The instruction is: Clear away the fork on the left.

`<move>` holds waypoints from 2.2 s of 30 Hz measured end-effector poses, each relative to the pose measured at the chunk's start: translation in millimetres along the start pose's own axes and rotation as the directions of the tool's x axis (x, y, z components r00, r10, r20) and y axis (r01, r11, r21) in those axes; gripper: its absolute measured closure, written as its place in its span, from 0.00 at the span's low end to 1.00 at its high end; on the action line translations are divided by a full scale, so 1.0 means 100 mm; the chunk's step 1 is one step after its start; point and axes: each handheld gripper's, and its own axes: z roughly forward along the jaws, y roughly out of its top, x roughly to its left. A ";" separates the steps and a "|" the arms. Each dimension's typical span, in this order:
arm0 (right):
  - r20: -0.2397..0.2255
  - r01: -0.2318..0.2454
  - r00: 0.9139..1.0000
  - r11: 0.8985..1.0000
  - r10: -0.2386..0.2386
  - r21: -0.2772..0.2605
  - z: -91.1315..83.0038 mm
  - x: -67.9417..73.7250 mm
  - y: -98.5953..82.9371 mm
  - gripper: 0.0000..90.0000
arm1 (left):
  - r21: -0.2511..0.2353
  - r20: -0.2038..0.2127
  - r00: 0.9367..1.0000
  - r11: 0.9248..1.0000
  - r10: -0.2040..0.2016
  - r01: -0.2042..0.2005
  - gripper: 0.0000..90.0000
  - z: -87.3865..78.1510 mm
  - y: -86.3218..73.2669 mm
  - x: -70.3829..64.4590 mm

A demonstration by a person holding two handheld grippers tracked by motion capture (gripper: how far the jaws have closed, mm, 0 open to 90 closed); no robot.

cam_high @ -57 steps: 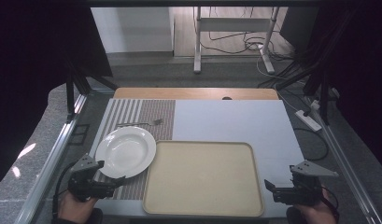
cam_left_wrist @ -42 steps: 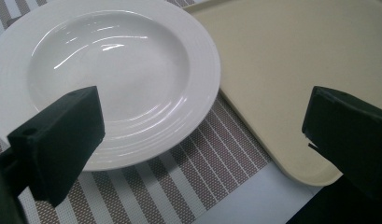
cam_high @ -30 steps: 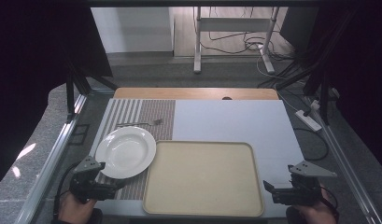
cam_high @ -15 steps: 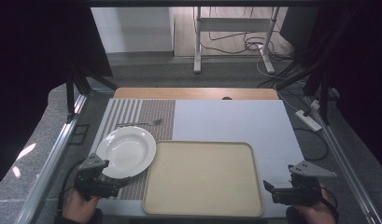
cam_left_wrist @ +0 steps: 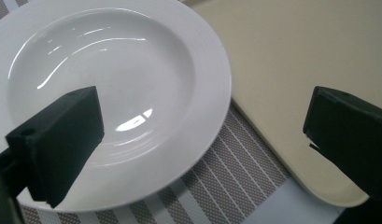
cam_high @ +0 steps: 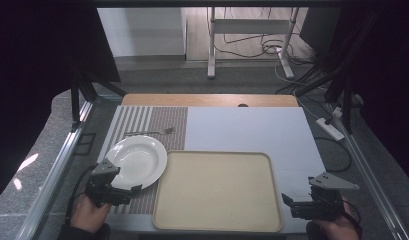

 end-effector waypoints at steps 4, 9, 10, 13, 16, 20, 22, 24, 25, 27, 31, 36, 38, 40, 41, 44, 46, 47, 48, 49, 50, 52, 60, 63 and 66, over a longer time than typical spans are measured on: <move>0.002 0.001 1.000 1.000 -0.001 0.002 0.00 0.00 0.00 0.00 | 0.001 0.019 1.000 1.000 -0.018 0.018 0.00 0.06 0.03 0.06; 0.002 0.000 1.000 1.000 0.000 0.003 0.00 0.01 0.00 0.00 | 0.011 0.026 1.000 1.000 -0.016 0.016 0.00 0.12 0.08 0.10; 0.003 0.000 1.000 1.000 0.000 0.003 0.00 0.01 0.00 0.00 | 0.014 0.021 1.000 1.000 -0.010 0.010 0.00 0.14 0.10 0.11; 0.004 0.003 1.000 1.000 -0.003 0.003 0.00 0.01 0.00 0.00 | 0.009 0.016 1.000 1.000 -0.001 0.001 0.00 0.17 0.14 0.14; 0.004 0.004 1.000 1.000 -0.004 0.004 0.01 0.01 0.00 0.00 | 0.015 0.018 1.000 1.000 -0.009 0.009 0.00 0.21 0.18 0.18; 0.005 0.003 1.000 1.000 -0.003 0.005 0.01 0.01 0.00 0.00 | 0.039 0.024 1.000 0.999 -0.016 0.015 0.00 0.28 0.23 0.23; 0.006 0.002 1.000 1.000 -0.002 0.005 0.01 0.01 0.00 0.00 | 0.042 0.024 1.000 0.999 -0.015 0.014 0.00 0.30 0.25 0.25; 0.006 0.001 1.000 1.000 -0.001 0.005 0.01 0.01 0.00 0.00 | 0.043 0.025 1.000 0.999 -0.018 0.017 0.00 0.33 0.29 0.28; 0.006 0.001 1.000 1.000 -0.001 0.006 0.01 0.01 0.00 0.00 | 0.044 0.024 1.000 0.999 -0.015 0.014 0.00 0.34 0.30 0.29; 0.006 0.002 1.000 1.000 -0.002 0.006 0.01 0.01 0.00 0.00 | 0.046 0.017 1.000 0.999 -0.014 0.014 0.00 0.37 0.34 0.31; 0.005 0.002 1.000 1.000 -0.002 0.007 0.01 0.01 0.00 0.00 | 0.041 0.029 1.000 0.999 -0.009 0.008 0.00 0.44 0.40 0.36; 0.005 0.003 1.000 1.000 -0.003 0.009 0.01 0.01 0.00 0.00 | 0.044 0.057 0.998 0.999 0.001 -0.004 0.00 0.53 0.50 0.42; 0.004 0.002 1.000 1.000 -0.002 0.008 0.01 0.01 0.00 0.00 | 0.051 0.053 0.999 0.999 0.011 -0.014 0.00 0.57 0.54 0.43; 0.004 0.002 1.000 1.000 -0.002 0.009 0.01 0.01 0.00 0.00 | 0.051 0.057 0.998 0.998 0.018 -0.021 0.00 0.60 0.58 0.45; 0.004 0.002 1.000 1.000 -0.002 0.009 0.01 0.01 0.00 0.00 | 0.054 0.058 0.998 0.998 0.021 -0.024 0.00 0.62 0.60 0.47; 0.003 0.003 1.000 1.000 -0.003 0.010 0.01 0.01 0.00 0.00 | 0.060 0.056 0.998 0.998 0.027 -0.031 0.00 0.69 0.65 0.51; 0.004 0.003 1.000 1.000 -0.003 0.010 0.02 0.01 0.00 0.00 | 0.063 0.050 0.999 0.998 0.022 -0.025 0.00 0.73 0.68 0.54; 0.003 0.004 1.000 1.000 -0.004 0.012 0.02 0.01 0.00 0.00 | 0.063 0.051 0.999 0.998 0.017 -0.021 0.00 0.74 0.70 0.56; 0.003 0.004 1.000 1.000 -0.004 0.013 0.02 0.01 0.00 0.00 | 0.061 0.051 0.999 0.998 0.010 -0.013 0.00 0.76 0.71 0.58; 0.004 0.004 1.000 1.000 -0.004 0.013 0.02 0.01 0.00 0.00 | 0.059 0.049 0.999 0.998 0.008 -0.011 0.00 0.77 0.72 0.59; 0.004 0.003 1.000 1.000 -0.004 0.013 0.02 0.01 0.00 0.00 | 0.058 0.045 0.999 0.998 0.003 -0.006 0.00 0.78 0.74 0.61; 0.003 0.003 1.000 1.000 -0.003 0.013 0.02 0.01 0.00 0.00 | 0.059 0.040 0.999 0.998 -0.004 0.002 0.00 0.80 0.76 0.64; 0.003 0.005 1.000 1.000 -0.005 0.017 0.02 0.01 0.00 0.00 | 0.071 0.001 1.000 0.997 -0.027 0.027 0.00 0.88 0.88 0.76; 0.003 0.005 1.000 1.000 -0.005 0.017 0.02 0.01 0.00 0.00 | 0.078 0.001 0.999 0.996 -0.033 0.032 0.00 0.92 0.92 0.80; 0.002 0.005 1.000 1.000 -0.005 0.017 0.02 0.01 0.00 0.00 | 0.084 -0.005 1.000 0.996 -0.027 0.027 0.00 0.96 0.95 0.84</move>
